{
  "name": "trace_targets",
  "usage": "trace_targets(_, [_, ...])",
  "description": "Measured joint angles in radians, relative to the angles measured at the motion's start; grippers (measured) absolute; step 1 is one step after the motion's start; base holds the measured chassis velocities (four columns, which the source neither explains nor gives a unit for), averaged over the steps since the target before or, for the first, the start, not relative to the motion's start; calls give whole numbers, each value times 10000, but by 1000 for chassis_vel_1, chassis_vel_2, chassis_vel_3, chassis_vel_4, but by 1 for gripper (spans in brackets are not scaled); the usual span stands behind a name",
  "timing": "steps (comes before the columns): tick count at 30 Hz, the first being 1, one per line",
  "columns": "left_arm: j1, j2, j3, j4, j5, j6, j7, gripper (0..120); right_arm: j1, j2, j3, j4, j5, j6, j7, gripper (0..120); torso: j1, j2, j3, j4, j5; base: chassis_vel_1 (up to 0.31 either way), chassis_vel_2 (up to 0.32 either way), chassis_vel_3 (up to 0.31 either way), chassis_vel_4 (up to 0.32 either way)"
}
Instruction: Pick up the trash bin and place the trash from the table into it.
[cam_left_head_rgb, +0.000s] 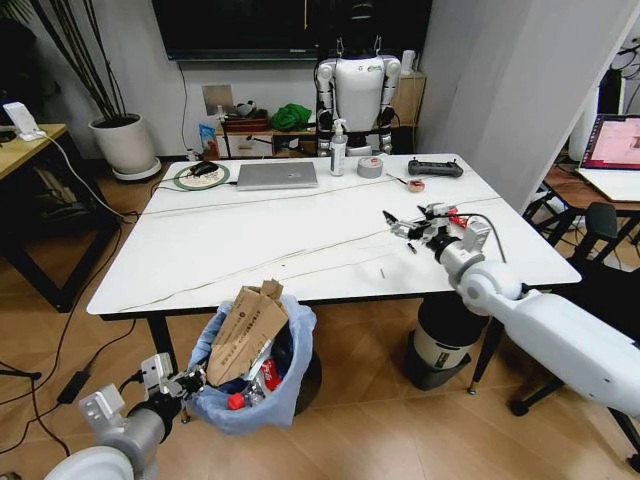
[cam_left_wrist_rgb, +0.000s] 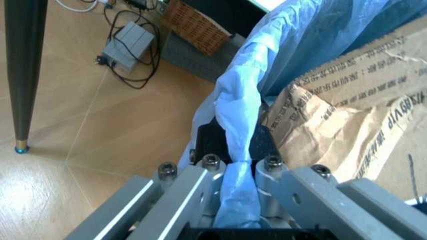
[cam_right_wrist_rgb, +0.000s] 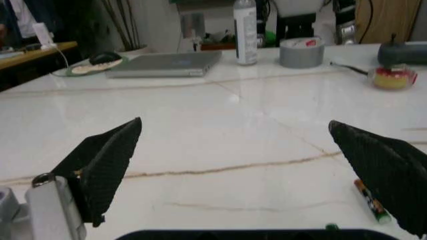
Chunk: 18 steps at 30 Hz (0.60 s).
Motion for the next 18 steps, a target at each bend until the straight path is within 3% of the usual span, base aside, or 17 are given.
trace_targets(18, [-149, -48, 61, 103, 11, -18, 34, 0, 20, -20, -381, -811, 199, -748, -245, 100, 0, 0, 0, -2, -1, 0, 0, 0, 0])
